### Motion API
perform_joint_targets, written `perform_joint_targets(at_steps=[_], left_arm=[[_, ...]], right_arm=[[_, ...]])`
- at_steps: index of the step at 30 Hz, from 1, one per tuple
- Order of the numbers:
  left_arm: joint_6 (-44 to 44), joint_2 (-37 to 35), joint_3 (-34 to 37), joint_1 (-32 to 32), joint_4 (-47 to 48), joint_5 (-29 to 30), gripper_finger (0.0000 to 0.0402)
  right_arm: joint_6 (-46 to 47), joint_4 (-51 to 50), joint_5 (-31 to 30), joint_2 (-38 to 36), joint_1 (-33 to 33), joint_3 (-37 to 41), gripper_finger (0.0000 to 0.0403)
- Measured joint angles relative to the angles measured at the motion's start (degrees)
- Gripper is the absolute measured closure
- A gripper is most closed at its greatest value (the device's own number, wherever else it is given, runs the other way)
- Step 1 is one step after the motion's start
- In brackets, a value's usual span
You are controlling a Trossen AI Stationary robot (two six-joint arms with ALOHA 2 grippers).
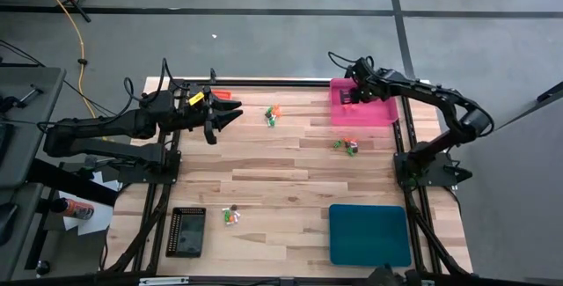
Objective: Sort Halloween decoration
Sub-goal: Put the orange spider toy into the pink bin
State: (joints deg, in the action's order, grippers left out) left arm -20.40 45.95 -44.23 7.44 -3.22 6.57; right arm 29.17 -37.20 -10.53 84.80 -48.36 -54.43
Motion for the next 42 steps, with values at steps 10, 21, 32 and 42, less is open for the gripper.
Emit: perform_joint_targets(at_steps=[10,21,32,42], left_arm=[[1.5,0.0,0.0,0.0,1.4,0.0,0.0265],[0.9,0.8,-0.1,0.0,2.3,0.0,0.0265],[3.6,1.0,-0.1,0.0,2.1,0.0,0.0265],[6.2,1.0,-0.1,0.0,2.1,0.1,0.0265]], right_arm=[[-9.9,2.4,14.3,-19.7,4.8,-2.0,0.0206],[-1.9,26.7,15.5,-37.5,32.9,5.6,0.0206],[-17.6,41.6,10.1,-33.7,43.1,7.7,0.0206],[-17.7,41.8,10.0,-33.8,42.6,7.7,0.0206]])
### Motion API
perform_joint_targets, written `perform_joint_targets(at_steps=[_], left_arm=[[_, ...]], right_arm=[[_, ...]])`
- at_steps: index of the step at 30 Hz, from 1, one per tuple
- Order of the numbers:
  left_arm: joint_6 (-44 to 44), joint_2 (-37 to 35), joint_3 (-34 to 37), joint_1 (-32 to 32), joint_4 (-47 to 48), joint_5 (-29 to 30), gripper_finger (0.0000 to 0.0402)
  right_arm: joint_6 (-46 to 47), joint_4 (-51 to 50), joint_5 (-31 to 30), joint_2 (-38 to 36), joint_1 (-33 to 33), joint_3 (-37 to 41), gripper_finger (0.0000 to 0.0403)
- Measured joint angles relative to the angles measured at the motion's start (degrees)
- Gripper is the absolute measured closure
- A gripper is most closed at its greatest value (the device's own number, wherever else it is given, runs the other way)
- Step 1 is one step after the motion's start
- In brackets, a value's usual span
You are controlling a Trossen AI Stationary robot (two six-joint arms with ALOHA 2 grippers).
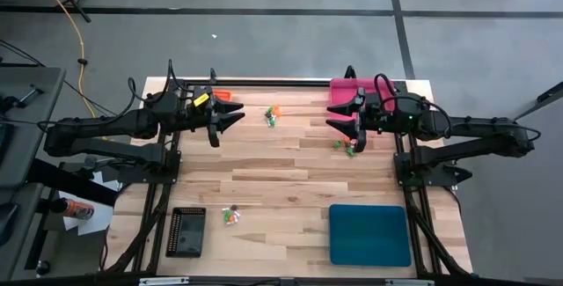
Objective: Sort Halloween decoration
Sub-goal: Put the orange spider toy into the pink bin
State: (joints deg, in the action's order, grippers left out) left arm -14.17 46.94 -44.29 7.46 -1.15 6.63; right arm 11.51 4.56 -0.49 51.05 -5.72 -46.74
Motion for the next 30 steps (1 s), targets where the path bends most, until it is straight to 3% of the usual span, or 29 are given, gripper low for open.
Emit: perform_joint_targets(at_steps=[7,9,15,18,21,25,30], left_arm=[[1.5,1.2,-0.4,0.0,-0.2,-0.4,0.0265],[2.6,2.9,-1.8,-0.4,2.8,-3.7,0.0265],[2.9,11.4,-9.3,-7.8,25.9,-13.4,0.0265],[-1.7,15.3,-9.9,-14.5,37.0,-14.9,0.0265],[-5.3,19.0,-8.1,-22.2,41.7,-14.9,0.0265],[-6.6,23.8,-4.6,-31.0,38.4,-13.4,0.0265],[-4.7,30.8,-3.2,-36.5,31.9,-6.8,0.0265]], right_arm=[[0.0,0.0,0.0,0.0,0.0,0.0,0.0206],[0.0,0.0,-0.5,0.0,0.0,0.0,0.0206],[0.0,-0.5,-2.7,0.0,0.0,0.0,0.0206],[0.0,-1.2,-4.1,0.0,0.0,0.0,0.0206],[0.0,-2.5,-5.8,0.0,0.0,0.0,0.0206],[-0.1,-4.3,-7.1,0.0,0.0,0.0,0.0206],[-0.1,-5.7,-7.1,0.0,0.0,0.0,0.0206]])
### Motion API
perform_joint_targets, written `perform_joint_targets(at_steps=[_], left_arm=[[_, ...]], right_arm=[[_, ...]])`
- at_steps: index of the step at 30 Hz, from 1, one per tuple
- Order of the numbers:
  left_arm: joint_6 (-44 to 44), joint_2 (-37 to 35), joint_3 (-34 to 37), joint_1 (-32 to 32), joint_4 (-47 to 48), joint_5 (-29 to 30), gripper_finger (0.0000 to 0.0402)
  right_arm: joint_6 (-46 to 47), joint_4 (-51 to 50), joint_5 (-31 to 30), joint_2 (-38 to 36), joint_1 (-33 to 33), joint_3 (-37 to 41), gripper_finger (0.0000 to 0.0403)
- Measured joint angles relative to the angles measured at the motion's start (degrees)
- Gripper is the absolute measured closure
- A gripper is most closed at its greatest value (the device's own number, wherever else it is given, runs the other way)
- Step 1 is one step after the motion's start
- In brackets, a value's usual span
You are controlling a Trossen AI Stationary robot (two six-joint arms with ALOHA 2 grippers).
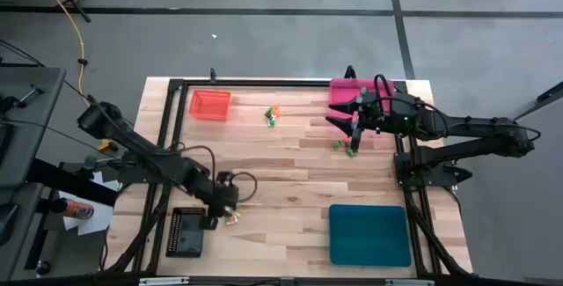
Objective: Sort Halloween decoration
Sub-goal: Put the orange spider toy into the pink bin
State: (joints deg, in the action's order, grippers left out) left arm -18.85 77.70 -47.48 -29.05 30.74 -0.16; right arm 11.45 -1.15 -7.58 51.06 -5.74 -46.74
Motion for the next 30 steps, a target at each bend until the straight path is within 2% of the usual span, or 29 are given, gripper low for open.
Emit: perform_joint_targets(at_steps=[7,19,30], left_arm=[[1.1,7.2,0.0,-1.5,-2.4,0.6,0.0265],[-0.2,14.0,0.0,-5.5,-4.7,0.7,0.0265],[-4.1,15.1,-0.1,-5.8,-5.2,7.8,0.0266]], right_arm=[[0.0,-0.8,0.0,0.0,0.0,0.0,0.0206],[0.0,-3.1,0.0,0.0,0.0,0.0,0.0206],[0.1,-3.5,-0.1,0.0,0.0,0.0,0.0206]])
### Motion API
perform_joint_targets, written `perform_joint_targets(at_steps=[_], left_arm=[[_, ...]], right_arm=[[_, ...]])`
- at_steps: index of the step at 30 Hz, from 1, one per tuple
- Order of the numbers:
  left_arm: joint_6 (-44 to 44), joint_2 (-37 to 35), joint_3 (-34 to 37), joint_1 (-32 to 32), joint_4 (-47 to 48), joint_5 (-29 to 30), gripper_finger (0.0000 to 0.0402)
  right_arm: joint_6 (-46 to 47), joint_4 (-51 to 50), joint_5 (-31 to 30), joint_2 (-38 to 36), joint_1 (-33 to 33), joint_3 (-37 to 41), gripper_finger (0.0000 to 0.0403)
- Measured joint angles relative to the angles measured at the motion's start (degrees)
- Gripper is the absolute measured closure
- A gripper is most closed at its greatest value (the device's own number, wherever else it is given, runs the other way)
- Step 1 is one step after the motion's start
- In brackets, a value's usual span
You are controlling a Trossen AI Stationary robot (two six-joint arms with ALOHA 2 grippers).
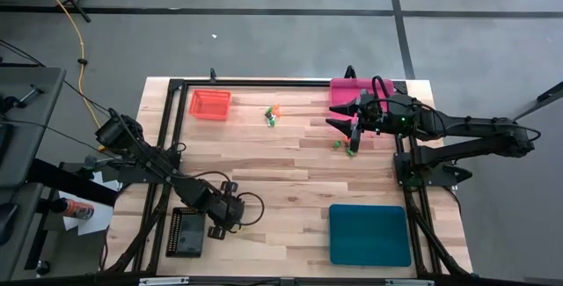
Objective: Sort Halloween decoration
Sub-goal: Put the orange spider toy into the pink bin
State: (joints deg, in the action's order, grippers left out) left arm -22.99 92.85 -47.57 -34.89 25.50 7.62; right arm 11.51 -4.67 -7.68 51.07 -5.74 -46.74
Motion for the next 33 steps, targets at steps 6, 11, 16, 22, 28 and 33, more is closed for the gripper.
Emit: perform_joint_targets(at_steps=[6,11,16,22,28,33], left_arm=[[-0.5,0.7,0.0,-0.1,0.3,-1.2,0.0274],[-0.4,1.9,0.0,0.0,0.2,-1.1,0.0289],[-0.4,2.2,0.0,0.0,0.1,-0.9,0.0317],[-0.3,2.0,0.0,0.0,0.1,-0.9,0.0364],[-0.4,1.8,0.0,0.0,0.2,-1.4,0.0398],[-0.4,-0.2,0.0,0.1,1.6,-2.1,0.0401]], right_arm=[[0.0,-0.1,0.0,0.0,0.0,0.0,0.0206],[0.0,-0.3,0.0,0.0,0.0,0.0,0.0206],[0.0,-0.3,0.0,0.0,0.0,0.0,0.0206],[0.0,-0.3,-0.1,0.0,0.0,0.0,0.0206],[0.0,-0.3,-0.9,0.0,0.0,0.0,0.0206],[0.0,-0.3,-0.9,0.0,0.0,0.0,0.0206]])
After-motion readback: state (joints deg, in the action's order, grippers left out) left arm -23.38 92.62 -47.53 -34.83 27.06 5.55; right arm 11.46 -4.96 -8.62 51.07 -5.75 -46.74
